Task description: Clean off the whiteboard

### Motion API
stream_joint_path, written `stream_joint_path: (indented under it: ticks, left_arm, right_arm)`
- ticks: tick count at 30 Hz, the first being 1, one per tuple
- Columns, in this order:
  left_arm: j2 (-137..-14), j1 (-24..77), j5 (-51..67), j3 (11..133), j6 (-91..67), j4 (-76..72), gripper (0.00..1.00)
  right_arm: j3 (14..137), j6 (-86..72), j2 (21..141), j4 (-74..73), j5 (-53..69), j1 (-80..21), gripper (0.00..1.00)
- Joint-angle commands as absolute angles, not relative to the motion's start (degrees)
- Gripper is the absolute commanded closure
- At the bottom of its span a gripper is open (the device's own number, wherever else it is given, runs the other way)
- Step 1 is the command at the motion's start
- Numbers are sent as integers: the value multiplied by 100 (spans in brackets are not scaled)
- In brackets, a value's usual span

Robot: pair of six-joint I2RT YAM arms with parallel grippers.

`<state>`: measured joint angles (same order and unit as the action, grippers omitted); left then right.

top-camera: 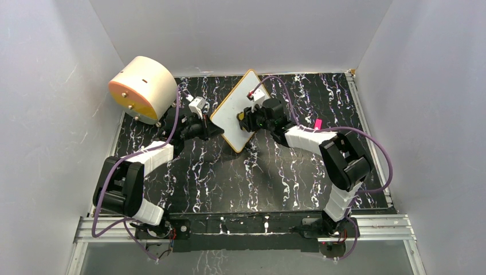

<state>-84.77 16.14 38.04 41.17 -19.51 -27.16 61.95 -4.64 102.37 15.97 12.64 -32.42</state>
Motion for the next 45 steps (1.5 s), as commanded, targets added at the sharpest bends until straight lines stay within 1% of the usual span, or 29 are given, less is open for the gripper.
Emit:
stream_joint_path:
  ticks: [1,4,8,14,18,23,25,28,31,38,45]
  left_arm:
    - [-8587,1811,4214,4077,-1584,-2202,100]
    - [-8604,1811,4202,4098,-1582,-2189,100]
    - [-8637,1811,4223,4091,-1638,-2245,100]
    - [-8642,1811,4241,4126,-1655,-2236,100]
    - [-8631,1813,4234,4125,-1645,-2211,100]
    - [-8650,1811,4221,4120,-1669,-2246,100]
    - [-8657,1818,4220,4122,-1679,-2263,100]
    - [-8666,1825,4219,4111,-1679,-2259,100]
    - [-8659,1816,4228,4128,-1663,-2222,100]
    - [-8612,1817,4252,4161,-1547,-2070,100]
    - [-8664,1819,4275,4138,-1615,-2172,100]
  right_arm:
    - [5780,-345,10542,1642,1194,-3025,83]
    - [5812,-351,10485,1639,1253,-2931,83]
    - [6193,-337,10428,1384,1492,-2967,82]
    - [6508,-274,10254,1278,1611,-3529,82]
    - [6353,-268,10041,1334,1827,-3832,82]
    - [5985,-212,10011,1195,1879,-3933,82]
    - [5759,-175,9804,1218,1818,-3935,81]
    - [5601,-133,9832,1226,1302,-3884,83]
    - [5756,-192,9939,1208,1114,-3535,83]
    - [6402,-360,10442,1327,1194,-2775,83]
    - [6871,-512,10618,1191,1526,-2705,82]
